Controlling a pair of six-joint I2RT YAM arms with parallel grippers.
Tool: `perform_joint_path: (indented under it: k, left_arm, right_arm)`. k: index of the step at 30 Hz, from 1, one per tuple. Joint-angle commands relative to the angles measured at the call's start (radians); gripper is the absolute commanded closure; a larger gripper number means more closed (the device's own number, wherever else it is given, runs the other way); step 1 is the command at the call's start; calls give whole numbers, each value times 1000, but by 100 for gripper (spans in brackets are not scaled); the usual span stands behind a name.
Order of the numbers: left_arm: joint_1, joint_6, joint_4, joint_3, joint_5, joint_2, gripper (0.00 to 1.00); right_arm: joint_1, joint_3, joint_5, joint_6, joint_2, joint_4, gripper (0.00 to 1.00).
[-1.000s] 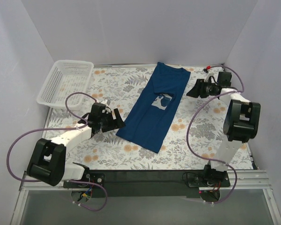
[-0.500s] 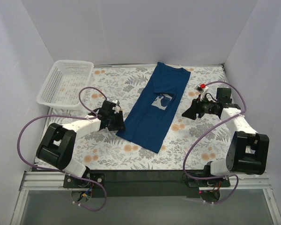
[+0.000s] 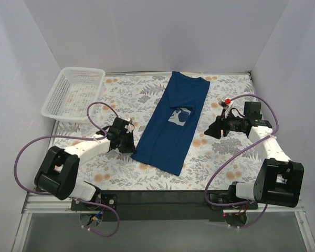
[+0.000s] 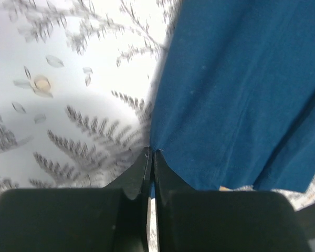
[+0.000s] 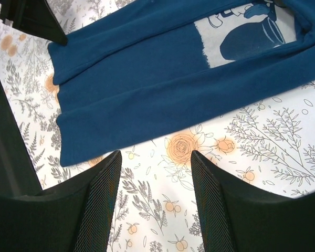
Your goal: Fold and stack the t-shirts
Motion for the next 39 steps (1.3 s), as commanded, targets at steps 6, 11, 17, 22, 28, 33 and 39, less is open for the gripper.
perform_joint_path:
  k: [6,11,17,22,28,33,39]
  left_arm:
    - [-24,-146,-160,-83,170,-180,100]
    - [-76,-200,-165,-121,207,-234,100]
    - [-137,-246,-194,-130,222,-258,100]
    - [-214,-312,-203,-156,210,-271,100]
    - [-257,-390,-244,-173,121,-336,84]
    - [-257,-416,-308,-97,-31,-491,38]
    - [-258,-259,-227,-40,-8,-645,37]
  right_arm:
    - [50,31,-55,-399,-47,-246,46]
    - [262,-15,3,-756,-94,-442,44]
    - [567,-149,35,-891,-194,-386,35]
    - [748,-240,159,-770,-239,-254,36]
    - [863,-321,299,-657,-299,-137,37]
    - [911,-356,360,-648,-294,-133,39]
    - [995,-380,365,-613,-338,-133,45]
